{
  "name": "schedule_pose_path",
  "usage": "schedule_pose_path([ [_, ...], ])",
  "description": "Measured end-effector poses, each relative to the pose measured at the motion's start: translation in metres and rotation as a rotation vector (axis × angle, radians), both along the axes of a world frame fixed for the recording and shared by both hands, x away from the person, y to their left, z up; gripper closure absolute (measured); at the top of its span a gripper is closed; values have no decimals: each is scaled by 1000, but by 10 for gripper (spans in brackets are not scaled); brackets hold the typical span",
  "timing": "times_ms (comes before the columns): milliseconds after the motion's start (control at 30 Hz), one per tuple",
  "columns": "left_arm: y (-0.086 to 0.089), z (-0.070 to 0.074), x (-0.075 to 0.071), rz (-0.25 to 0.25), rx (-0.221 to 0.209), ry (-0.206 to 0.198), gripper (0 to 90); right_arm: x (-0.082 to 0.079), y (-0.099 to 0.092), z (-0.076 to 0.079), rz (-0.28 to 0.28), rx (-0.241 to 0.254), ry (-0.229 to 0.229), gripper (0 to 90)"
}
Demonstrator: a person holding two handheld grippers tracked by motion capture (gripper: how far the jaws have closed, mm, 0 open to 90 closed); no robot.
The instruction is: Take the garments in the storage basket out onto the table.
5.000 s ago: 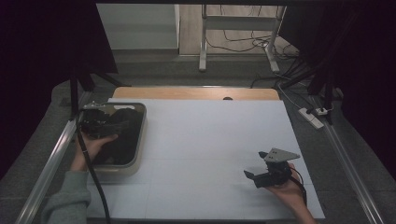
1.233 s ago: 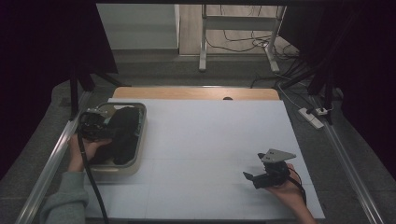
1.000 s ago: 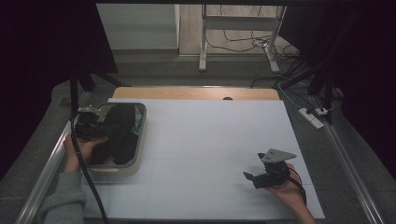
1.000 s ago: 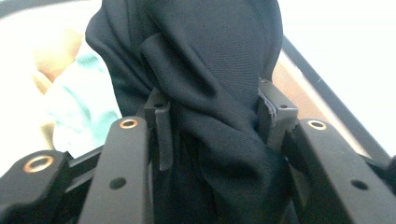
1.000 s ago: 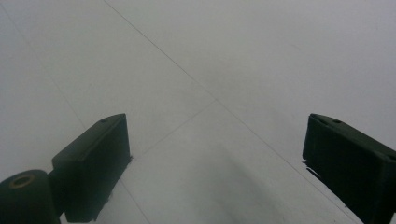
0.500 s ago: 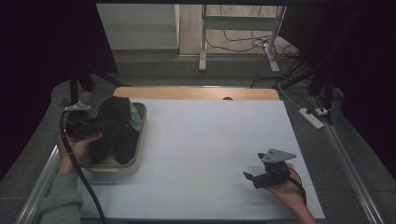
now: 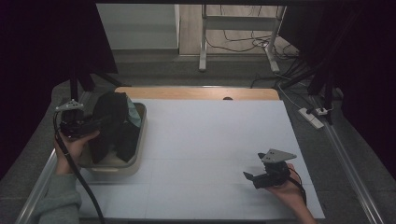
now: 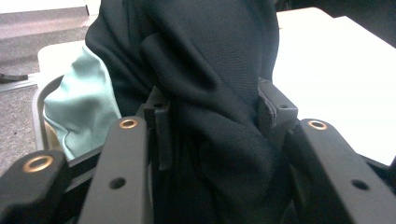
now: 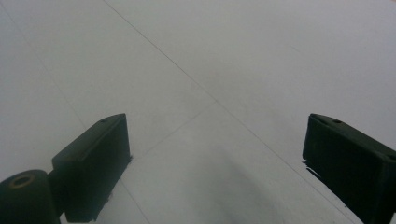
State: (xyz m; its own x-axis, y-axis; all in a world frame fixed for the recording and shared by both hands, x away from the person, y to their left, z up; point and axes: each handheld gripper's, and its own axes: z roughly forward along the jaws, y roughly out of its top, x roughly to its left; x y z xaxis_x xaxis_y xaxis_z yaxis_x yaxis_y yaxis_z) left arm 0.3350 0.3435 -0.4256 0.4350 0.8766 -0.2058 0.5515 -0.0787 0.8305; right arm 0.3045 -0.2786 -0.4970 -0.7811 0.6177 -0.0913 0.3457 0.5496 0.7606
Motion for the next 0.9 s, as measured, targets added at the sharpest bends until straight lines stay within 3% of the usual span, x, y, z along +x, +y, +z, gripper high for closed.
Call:
schedule_pose_path([
  [900, 3, 25, -20, 11, -62, -130, 554, 0, 0, 1, 0, 6, -5, 70],
])
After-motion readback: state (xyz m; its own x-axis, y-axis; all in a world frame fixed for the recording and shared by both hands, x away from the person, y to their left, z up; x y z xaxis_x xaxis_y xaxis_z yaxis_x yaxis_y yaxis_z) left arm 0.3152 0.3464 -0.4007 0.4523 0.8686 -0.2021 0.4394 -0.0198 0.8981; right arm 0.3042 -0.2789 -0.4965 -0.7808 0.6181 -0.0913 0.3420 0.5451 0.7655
